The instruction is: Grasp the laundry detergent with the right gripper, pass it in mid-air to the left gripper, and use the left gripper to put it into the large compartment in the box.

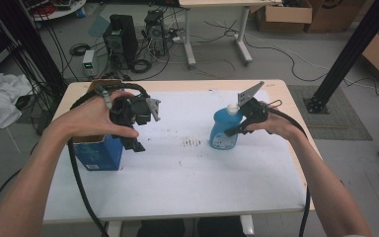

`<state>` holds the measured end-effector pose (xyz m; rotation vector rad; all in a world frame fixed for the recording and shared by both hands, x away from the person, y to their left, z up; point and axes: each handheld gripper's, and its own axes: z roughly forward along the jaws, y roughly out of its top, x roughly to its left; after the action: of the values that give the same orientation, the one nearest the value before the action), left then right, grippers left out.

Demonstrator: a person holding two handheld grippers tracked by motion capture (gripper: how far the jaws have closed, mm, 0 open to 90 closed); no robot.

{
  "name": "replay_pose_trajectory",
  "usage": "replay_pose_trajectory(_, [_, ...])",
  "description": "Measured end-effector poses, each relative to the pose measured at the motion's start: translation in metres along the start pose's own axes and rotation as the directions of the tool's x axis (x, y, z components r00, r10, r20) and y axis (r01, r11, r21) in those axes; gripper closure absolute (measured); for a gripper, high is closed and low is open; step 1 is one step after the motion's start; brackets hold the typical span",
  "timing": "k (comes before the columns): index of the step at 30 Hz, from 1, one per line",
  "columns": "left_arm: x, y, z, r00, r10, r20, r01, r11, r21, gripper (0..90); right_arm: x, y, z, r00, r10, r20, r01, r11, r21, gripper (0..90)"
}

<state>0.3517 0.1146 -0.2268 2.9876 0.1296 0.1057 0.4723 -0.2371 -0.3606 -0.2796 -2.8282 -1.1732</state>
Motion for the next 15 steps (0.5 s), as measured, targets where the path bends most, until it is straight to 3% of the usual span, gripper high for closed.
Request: replay_pose_trajectory(15, [0.0009,0.0002,0.0015,1.0,0.0,0.002,0.0,1.0,0.005,17.1,0.0019,-0.0033,0.0004,0.9992,-0.037,0.013,0.037,0.999,-0.015,40.6])
